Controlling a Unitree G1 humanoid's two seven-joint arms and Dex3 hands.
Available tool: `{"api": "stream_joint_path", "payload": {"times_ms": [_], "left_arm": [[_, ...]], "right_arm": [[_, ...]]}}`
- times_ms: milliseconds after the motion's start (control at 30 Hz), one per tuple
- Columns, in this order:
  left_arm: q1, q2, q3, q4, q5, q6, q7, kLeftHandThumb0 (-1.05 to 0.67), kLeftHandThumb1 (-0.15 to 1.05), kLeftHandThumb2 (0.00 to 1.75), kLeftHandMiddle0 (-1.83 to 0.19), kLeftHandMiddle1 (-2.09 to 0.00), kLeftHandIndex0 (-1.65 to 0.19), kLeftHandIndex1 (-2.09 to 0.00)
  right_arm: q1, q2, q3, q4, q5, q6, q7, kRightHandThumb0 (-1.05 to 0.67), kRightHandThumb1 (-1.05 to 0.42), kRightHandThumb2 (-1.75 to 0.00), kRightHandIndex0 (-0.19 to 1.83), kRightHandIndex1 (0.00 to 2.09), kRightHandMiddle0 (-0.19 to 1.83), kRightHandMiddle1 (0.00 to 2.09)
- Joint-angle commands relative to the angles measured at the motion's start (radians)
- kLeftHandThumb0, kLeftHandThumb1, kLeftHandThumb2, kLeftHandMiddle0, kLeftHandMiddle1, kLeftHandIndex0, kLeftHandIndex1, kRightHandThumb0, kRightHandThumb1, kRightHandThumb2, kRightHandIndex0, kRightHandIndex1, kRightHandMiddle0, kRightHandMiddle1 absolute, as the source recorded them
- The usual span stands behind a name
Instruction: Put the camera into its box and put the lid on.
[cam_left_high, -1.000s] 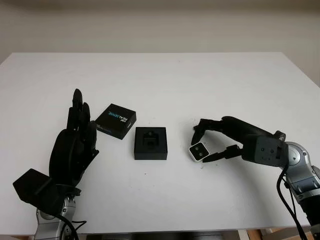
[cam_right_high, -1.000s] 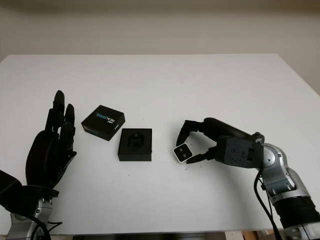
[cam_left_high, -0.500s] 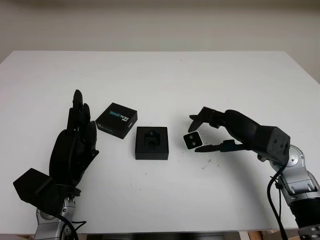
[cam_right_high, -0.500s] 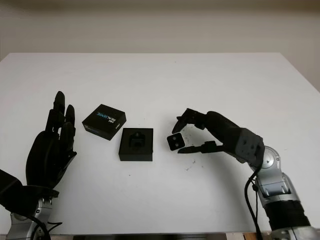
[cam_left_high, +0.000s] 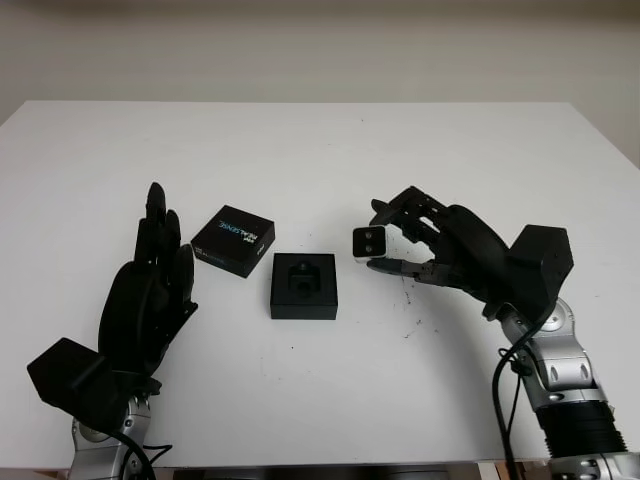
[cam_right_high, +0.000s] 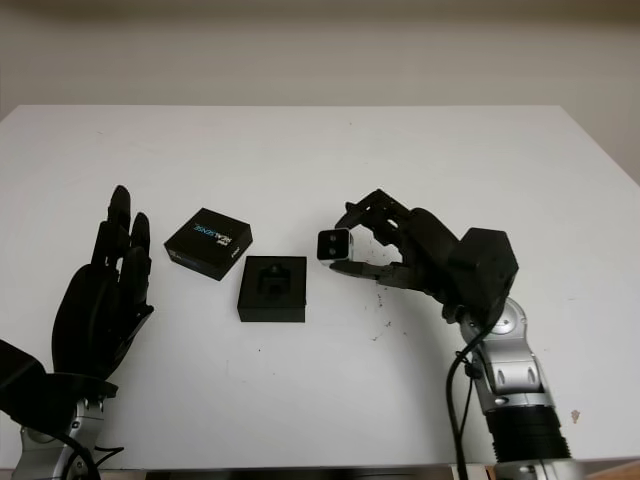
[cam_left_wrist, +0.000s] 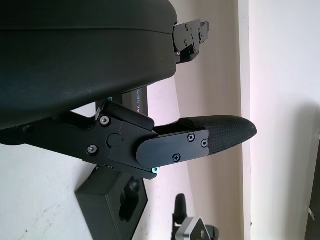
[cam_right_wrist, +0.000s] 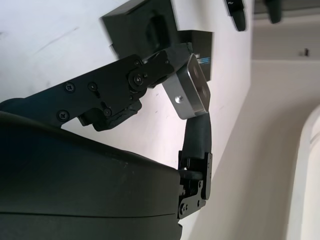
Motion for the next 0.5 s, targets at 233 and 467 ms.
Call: {"api": "stream_joint_path", "payload": {"times_ms": [233,467], "left_arm": [[0.005,-0.015,-0.009,-0.031,0.004,0.011,0.014,-0.78,1.05,0.58,0.19,0.0,0.19,0.0],[0.011,-0.026,-0.014,-0.037,0.011,0.019,0.027,-0.8,1.05,0.57,0.19,0.0,0.19,0.0]], "right_arm": [[0.046,0.106,0.049,-0.107,0.015,0.12,-0.051,-0.37,-1.04,-0.08,-0.01,0.06,0.11,1.91],[0.05,0.134,0.077,-0.074,0.009,0.107,-0.034,-0.38,-1.05,-0.08,0.01,0.06,0.1,1.92]]}}
